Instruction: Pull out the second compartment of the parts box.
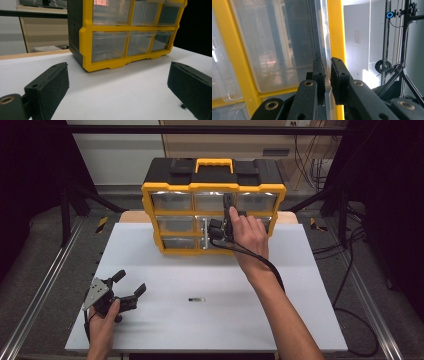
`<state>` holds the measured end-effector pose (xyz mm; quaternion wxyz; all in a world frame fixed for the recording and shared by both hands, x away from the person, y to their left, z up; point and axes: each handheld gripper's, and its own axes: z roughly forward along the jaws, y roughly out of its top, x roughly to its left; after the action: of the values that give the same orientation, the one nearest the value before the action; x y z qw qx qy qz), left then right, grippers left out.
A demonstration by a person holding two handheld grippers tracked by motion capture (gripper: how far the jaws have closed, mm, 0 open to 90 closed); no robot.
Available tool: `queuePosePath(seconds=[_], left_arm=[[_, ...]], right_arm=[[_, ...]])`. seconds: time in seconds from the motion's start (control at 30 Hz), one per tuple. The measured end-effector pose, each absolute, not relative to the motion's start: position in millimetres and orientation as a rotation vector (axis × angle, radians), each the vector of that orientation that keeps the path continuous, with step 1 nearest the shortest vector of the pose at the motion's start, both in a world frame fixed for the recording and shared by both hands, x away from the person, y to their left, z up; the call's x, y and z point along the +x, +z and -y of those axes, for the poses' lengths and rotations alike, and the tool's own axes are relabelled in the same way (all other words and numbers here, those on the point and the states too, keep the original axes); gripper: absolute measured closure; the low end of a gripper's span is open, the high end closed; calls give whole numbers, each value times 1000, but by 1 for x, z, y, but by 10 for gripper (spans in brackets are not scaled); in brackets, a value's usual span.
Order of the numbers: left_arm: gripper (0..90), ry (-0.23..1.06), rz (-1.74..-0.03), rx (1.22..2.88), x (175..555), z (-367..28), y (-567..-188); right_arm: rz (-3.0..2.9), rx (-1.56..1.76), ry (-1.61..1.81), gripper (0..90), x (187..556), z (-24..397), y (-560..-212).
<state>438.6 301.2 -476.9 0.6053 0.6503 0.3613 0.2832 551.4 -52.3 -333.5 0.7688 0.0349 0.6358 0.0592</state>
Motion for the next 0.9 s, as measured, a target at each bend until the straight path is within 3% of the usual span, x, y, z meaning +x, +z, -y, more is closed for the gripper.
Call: queuePosePath(seconds=[0.9], left_arm=[[36, 653, -836, 1509, 438, -300, -477]], right_arm=[[-1398, 62, 141, 822, 523, 56, -330]])
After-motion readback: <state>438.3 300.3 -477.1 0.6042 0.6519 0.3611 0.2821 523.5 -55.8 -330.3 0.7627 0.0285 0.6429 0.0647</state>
